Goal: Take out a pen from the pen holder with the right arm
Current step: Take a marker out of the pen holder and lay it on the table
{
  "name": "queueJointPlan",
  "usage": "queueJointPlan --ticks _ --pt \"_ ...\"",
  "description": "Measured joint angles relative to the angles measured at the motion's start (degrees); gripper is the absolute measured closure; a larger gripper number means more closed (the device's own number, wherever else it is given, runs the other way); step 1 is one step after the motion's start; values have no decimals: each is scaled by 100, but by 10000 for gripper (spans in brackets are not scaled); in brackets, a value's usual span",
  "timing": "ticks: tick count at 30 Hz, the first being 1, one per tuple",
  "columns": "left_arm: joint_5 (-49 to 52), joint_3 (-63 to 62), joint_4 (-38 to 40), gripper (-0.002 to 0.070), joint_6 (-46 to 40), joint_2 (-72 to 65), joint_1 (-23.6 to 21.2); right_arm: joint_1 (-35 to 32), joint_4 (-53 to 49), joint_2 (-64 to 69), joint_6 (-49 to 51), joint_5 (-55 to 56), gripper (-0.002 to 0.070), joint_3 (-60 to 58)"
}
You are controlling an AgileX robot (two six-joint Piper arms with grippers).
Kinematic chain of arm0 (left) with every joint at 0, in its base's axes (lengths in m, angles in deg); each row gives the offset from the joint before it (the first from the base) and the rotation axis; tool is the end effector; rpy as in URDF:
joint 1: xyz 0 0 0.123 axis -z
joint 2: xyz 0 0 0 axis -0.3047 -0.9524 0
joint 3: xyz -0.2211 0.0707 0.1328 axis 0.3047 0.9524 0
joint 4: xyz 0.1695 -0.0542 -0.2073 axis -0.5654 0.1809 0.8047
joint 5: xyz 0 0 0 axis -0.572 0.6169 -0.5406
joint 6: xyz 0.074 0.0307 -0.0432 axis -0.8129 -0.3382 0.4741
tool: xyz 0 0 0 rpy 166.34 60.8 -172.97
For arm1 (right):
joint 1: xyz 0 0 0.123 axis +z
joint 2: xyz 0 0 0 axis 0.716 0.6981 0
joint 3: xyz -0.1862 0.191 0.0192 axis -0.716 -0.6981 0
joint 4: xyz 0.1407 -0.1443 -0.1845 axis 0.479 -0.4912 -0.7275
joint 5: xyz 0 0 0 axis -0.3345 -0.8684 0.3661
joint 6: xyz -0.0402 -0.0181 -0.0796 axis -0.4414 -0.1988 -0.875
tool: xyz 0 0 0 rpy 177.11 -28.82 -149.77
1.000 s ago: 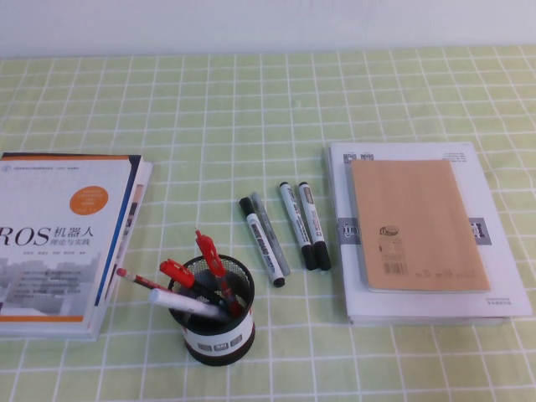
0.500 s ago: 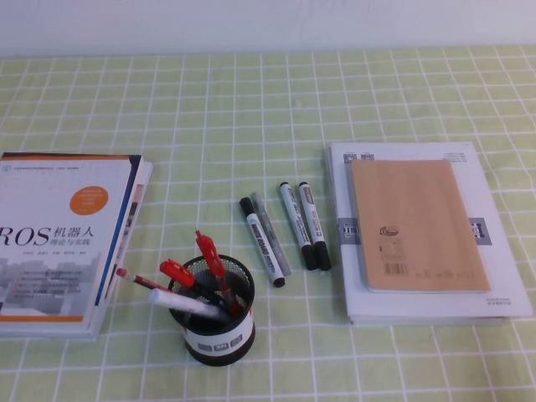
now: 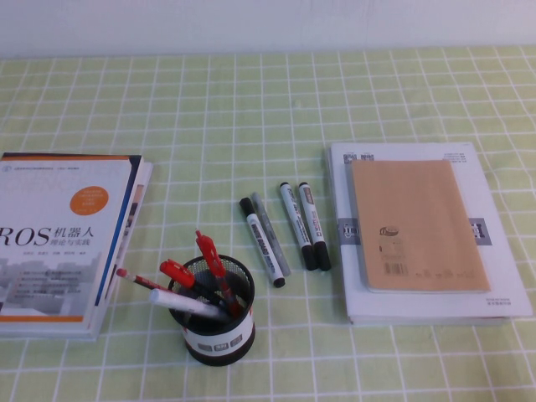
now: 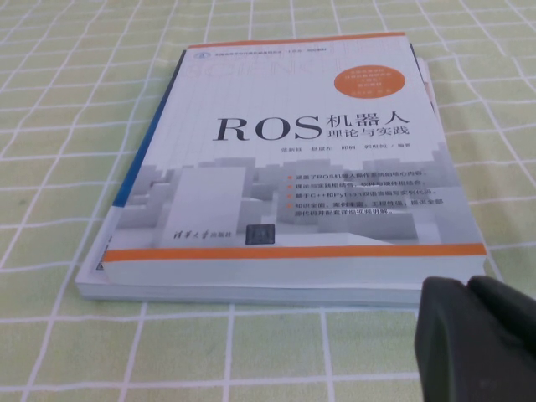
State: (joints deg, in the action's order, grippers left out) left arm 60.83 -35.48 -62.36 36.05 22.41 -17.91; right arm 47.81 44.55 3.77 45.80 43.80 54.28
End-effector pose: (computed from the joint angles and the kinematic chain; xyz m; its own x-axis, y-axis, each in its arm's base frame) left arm 0.0916 -0.0017 0.1700 -0.3010 0.1098 -0.9473 0.0510 0.9938 0.0990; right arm 0.0947 0.0084 0.1813 -0.1874 0.0515 -0.9809 -0.0786 0.9946 0.0672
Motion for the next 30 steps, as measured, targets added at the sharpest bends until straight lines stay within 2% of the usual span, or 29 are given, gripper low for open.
queueJointPlan --ticks 10,30 --pt "0 0 0 681 0 0 0 0 -146 0 0 -641 689 0" --pt "0 0 0 681 0 0 0 0 -134 0 0 -678 689 0"
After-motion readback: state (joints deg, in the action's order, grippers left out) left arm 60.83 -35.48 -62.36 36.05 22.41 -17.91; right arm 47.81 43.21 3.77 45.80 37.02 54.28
